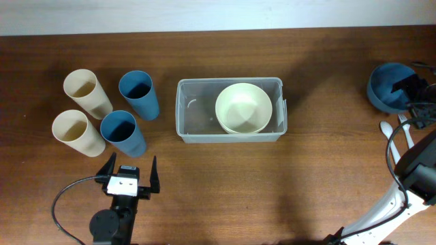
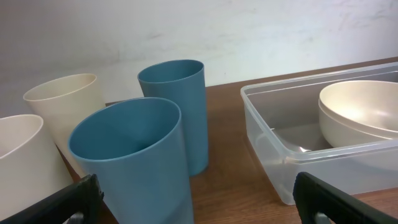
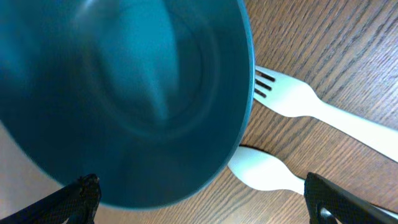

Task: Pack container
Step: 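Grasp the rim of the blue bowl with the right gripper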

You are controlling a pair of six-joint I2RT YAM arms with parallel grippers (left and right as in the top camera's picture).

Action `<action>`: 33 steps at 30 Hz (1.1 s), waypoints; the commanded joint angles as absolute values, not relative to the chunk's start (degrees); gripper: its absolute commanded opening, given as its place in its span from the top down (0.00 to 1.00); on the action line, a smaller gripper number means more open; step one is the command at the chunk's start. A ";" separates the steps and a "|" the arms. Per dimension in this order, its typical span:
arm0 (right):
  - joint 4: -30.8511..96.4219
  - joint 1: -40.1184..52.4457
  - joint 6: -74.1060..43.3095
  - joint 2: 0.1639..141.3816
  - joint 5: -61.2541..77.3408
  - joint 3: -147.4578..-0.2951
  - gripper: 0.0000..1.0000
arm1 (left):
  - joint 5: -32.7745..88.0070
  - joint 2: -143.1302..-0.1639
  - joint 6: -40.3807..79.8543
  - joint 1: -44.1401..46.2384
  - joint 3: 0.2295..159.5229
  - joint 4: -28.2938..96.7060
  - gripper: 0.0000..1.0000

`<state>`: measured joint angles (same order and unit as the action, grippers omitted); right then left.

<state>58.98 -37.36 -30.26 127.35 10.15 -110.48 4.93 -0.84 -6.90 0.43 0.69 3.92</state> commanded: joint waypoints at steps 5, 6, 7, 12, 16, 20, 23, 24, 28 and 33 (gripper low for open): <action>56.40 -37.58 -30.96 127.09 9.87 -106.83 0.01 | 4.73 -0.62 -7.84 0.60 0.51 4.29 0.00; 55.94 -37.58 -30.96 127.09 9.87 -106.39 0.00 | 4.73 -0.62 -7.84 0.60 0.51 4.29 0.00; 55.40 -37.58 -30.98 127.09 9.89 -106.00 0.00 | 4.73 -0.62 -7.84 0.60 0.51 4.29 0.00; 54.15 -37.58 -30.96 127.09 9.91 -105.58 0.10 | 4.73 -0.62 -7.84 0.60 0.51 4.29 0.00; 53.63 -37.58 -30.96 127.13 9.87 -105.54 0.36 | 4.73 -0.62 -7.84 0.60 0.51 4.29 0.00; 53.04 -37.58 -30.98 127.15 9.85 -105.54 0.47 | 4.73 -0.62 -7.84 0.60 0.51 4.29 0.00; 52.34 -37.58 -31.05 127.46 9.85 -105.54 0.39 | 4.73 -0.62 -7.84 0.60 0.51 4.29 0.00; 52.14 -37.58 -31.46 127.72 9.82 -105.54 0.38 | 4.73 -0.62 -7.84 0.60 0.51 4.29 0.00; 51.96 -37.58 -34.39 129.08 9.85 -105.54 0.37 | 4.73 -0.62 -7.84 0.60 0.51 4.29 0.00; 51.37 -37.54 -35.48 130.54 10.28 -105.54 0.38 | 4.73 -0.62 -7.84 0.60 0.51 4.29 0.00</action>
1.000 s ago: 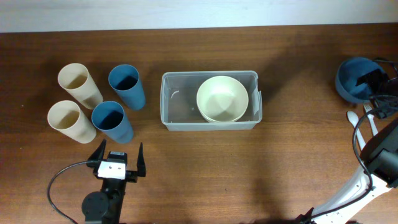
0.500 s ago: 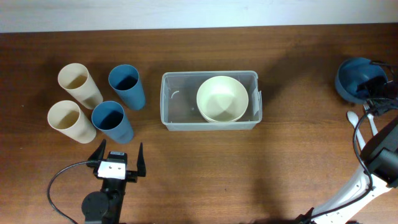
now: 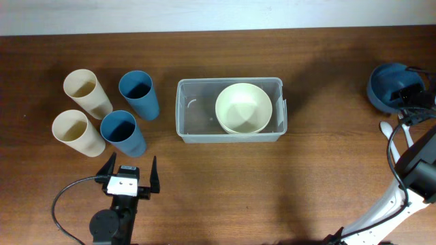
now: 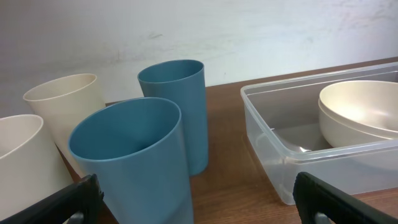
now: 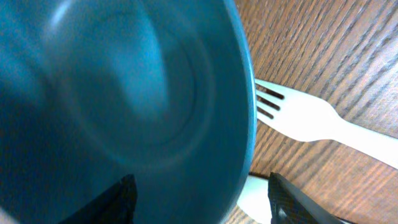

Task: Pack container
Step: 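Grasp the rim of the blue bowl with the right gripper, then lift the blue bowl and carry it over the clear container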

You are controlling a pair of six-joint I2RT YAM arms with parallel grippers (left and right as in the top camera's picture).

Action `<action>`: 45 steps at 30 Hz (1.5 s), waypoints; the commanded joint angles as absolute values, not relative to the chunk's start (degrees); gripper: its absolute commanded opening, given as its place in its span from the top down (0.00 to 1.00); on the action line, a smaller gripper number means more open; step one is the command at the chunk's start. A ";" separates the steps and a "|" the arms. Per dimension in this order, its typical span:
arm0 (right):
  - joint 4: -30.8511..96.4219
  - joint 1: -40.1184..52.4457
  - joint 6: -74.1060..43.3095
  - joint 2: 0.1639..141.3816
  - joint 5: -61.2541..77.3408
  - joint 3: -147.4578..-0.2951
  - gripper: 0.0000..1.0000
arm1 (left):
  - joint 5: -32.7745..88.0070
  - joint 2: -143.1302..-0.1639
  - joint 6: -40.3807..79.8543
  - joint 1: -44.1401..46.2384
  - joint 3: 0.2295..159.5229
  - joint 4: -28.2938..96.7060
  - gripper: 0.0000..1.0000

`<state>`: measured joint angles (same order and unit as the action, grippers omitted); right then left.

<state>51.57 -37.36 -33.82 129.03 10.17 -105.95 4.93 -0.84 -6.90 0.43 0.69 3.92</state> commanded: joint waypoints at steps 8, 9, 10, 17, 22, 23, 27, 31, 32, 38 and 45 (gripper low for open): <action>50.06 -37.54 -35.70 130.67 10.31 -105.54 0.69 | 4.73 -0.62 -7.84 0.60 0.51 4.29 0.00; 49.98 -37.54 -35.90 130.67 10.31 -105.54 0.79 | 4.73 -0.62 -7.84 0.60 0.51 4.29 0.00; 49.98 -37.54 -36.27 130.67 10.31 -105.54 0.90 | 4.73 -0.62 -7.84 0.60 0.51 4.29 0.00; 48.07 -37.74 -36.93 130.65 13.82 -105.65 0.97 | 4.73 -0.62 -7.84 0.60 0.51 4.29 0.00; 42.85 -38.30 -36.93 130.17 23.79 -105.93 0.96 | 4.73 -0.62 -7.84 0.60 0.51 4.29 0.00; 42.04 -38.35 -36.93 129.95 25.63 -106.04 0.97 | 4.73 -0.62 -7.84 0.60 0.51 4.29 0.00; 38.63 -38.33 -36.86 128.73 32.51 -107.11 0.96 | 4.73 -0.62 -7.84 0.60 0.51 4.29 0.00; 35.57 -38.33 -36.71 127.37 43.90 -110.34 0.96 | 4.73 -0.62 -7.84 0.60 0.51 4.29 0.00; 35.31 -38.20 -36.71 126.96 47.53 -111.92 0.96 | 4.73 -0.62 -7.84 0.60 0.51 4.29 0.00; 38.81 -36.12 -36.71 123.85 59.77 -119.68 0.96 | 4.73 -0.62 -7.84 0.60 0.51 4.29 0.00; 52.53 -29.50 -32.03 117.86 57.71 -125.89 0.96 | 4.73 -0.62 -7.84 0.60 0.51 4.29 0.00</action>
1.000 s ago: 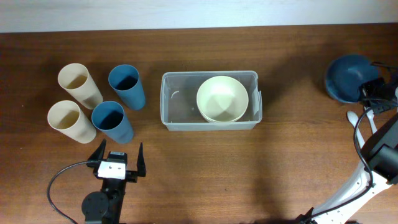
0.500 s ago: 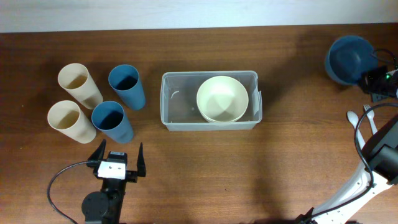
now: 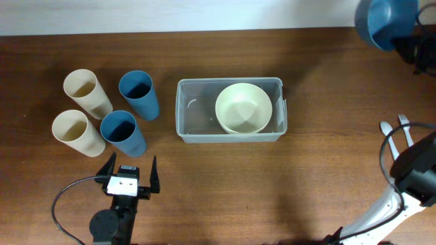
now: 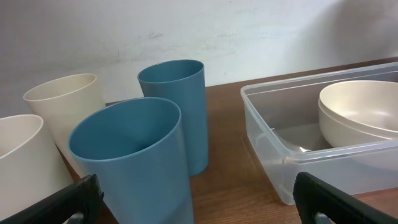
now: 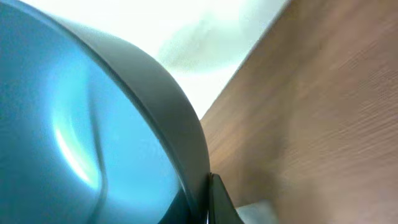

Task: Pack container
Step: 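Lift the blue bowl and carry it over the clear container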

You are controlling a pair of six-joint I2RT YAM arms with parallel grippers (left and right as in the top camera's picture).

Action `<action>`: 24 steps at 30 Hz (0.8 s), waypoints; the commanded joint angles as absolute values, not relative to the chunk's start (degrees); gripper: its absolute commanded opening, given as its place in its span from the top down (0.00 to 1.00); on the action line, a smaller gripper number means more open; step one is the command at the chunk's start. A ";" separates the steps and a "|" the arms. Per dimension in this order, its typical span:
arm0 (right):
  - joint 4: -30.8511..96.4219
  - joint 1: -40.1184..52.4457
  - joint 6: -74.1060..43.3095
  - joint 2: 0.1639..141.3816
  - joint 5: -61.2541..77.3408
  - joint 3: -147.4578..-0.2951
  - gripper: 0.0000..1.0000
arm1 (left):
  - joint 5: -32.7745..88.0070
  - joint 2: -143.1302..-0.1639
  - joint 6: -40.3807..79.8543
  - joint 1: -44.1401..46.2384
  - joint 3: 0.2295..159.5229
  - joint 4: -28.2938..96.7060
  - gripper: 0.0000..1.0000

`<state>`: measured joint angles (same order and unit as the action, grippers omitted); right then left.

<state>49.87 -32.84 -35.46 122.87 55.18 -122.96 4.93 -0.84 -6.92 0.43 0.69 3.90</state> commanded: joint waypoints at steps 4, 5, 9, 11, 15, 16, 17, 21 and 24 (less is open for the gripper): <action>62.87 -24.71 -27.35 114.26 50.11 -127.11 0.96 | 4.73 -0.62 -7.84 0.60 0.51 4.29 0.00; 65.78 -23.40 -26.20 113.27 47.46 -127.11 0.96 | 4.73 -0.62 -7.84 0.60 0.51 4.29 0.00; 75.46 -17.65 -22.68 110.78 39.81 -127.11 0.96 | 4.73 -0.62 -7.84 0.60 0.51 4.29 0.00; 79.29 -14.68 -22.68 110.56 37.52 -127.09 0.96 | 4.73 -0.62 -7.86 0.60 0.51 4.29 0.00; 86.35 -8.27 -22.70 110.63 31.59 -127.07 0.96 | 4.73 -0.62 -7.84 0.60 0.51 4.29 0.00; 87.64 -6.66 -22.72 110.63 29.71 -127.07 0.96 | 4.73 -0.62 -7.84 0.60 0.51 4.29 0.00; 88.64 -4.97 -22.70 110.63 28.21 -127.07 0.96 | 4.73 -0.62 -7.84 0.60 0.51 4.29 0.00; 89.93 0.51 -22.70 111.00 25.12 -126.85 0.96 | 4.73 -0.62 -7.84 0.60 0.51 4.29 0.00; 89.43 3.33 -22.72 111.68 24.80 -126.54 0.96 | 4.73 -0.62 -7.84 0.60 0.51 4.29 0.00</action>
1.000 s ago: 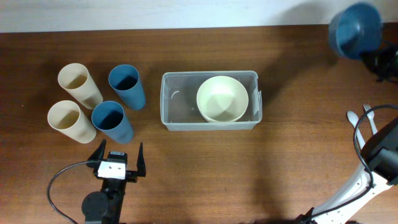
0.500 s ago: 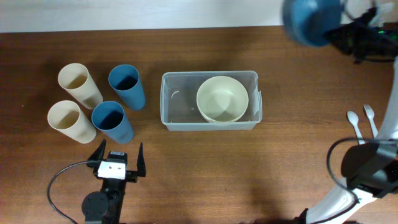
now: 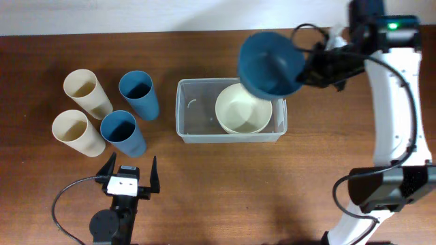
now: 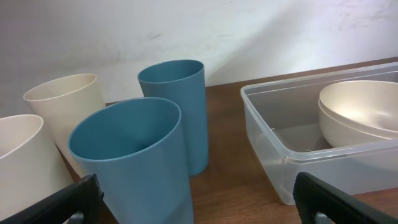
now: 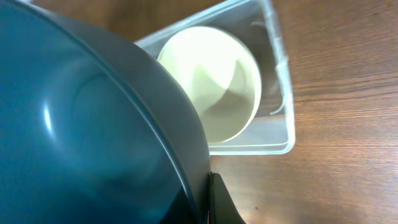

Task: Pack container
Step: 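Lift the blue bowl and carry it over the clear container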

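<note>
A clear plastic container (image 3: pixel 184 112) sits mid-table with a cream bowl (image 3: pixel 243 109) in its right half. Above the container's right end hangs a blue bowl (image 3: pixel 270 64), and my right gripper (image 3: pixel 304 73) is shut on its rim. In the right wrist view the blue bowl (image 5: pixel 87 137) fills the left side, with the cream bowl (image 5: pixel 211 81) and the container (image 5: pixel 280 134) below it. My left gripper (image 3: pixel 128 175) rests open near the front left, behind the cups. Two blue cups (image 3: pixel 136 92) (image 3: pixel 122 133) and two cream cups (image 3: pixel 85 92) (image 3: pixel 75 131) stand at the left.
In the left wrist view the near blue cup (image 4: pixel 134 162) stands right in front of the left fingers, with the container (image 4: pixel 280 155) to its right. The white wall runs along the table's far edge.
My right gripper has moved from the far right corner to above the container's right end, with the blue bowl still in it. The left arm has not moved.
The right gripper stood open around the blue bowl's rim at the far right, beside a white fork and spoon. Then its fingers stood closer in on the rim. Later it held the bowl up by the far right corner, and now holds it over the container.
</note>
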You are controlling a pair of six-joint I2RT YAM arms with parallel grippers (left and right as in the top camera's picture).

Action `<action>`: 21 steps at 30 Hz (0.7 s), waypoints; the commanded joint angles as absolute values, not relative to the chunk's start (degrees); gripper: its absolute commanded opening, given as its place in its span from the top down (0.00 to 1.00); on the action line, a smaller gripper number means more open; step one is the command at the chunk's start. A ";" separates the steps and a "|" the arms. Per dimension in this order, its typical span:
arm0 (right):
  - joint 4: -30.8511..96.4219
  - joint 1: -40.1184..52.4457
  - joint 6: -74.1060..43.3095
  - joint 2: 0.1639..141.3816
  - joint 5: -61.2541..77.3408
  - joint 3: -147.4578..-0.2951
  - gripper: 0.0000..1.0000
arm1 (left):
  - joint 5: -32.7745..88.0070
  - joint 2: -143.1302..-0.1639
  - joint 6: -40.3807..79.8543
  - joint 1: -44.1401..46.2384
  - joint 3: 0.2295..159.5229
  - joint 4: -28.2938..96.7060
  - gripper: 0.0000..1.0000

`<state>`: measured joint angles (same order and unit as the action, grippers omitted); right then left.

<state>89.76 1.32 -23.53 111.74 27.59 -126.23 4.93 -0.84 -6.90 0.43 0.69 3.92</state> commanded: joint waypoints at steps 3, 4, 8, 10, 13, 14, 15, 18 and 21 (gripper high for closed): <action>89.01 5.39 -22.79 113.32 24.49 -126.54 0.96 | 4.73 -0.62 -7.84 0.60 0.51 4.29 0.00; 88.92 5.82 -22.81 113.91 23.77 -126.54 0.96 | 4.73 -0.62 -7.84 0.60 0.51 4.29 0.00; 88.92 6.79 -22.90 116.77 19.18 -126.54 0.96 | 4.73 -0.62 -7.84 0.60 0.51 4.29 0.00; 88.90 6.79 -22.90 118.06 19.20 -126.54 0.96 | 4.73 -0.62 -7.84 0.60 0.51 4.29 0.00; 88.92 6.79 -22.41 120.20 18.98 -126.54 0.96 | 4.73 -0.62 -7.84 0.60 0.51 4.29 0.00; 88.90 6.85 -21.67 120.90 19.07 -126.54 0.96 | 4.73 -0.62 -7.84 0.60 0.51 4.29 0.00; 88.92 6.85 -21.23 121.54 19.03 -126.54 0.96 | 4.73 -0.62 -7.84 0.60 0.51 4.29 0.00; 88.84 6.92 -21.15 123.33 18.98 -126.54 0.96 | 4.73 -0.62 -7.84 0.60 0.51 4.29 0.00; 88.47 7.20 -19.88 124.53 18.96 -126.54 0.96 | 4.73 -0.62 -7.84 0.60 0.51 4.29 0.00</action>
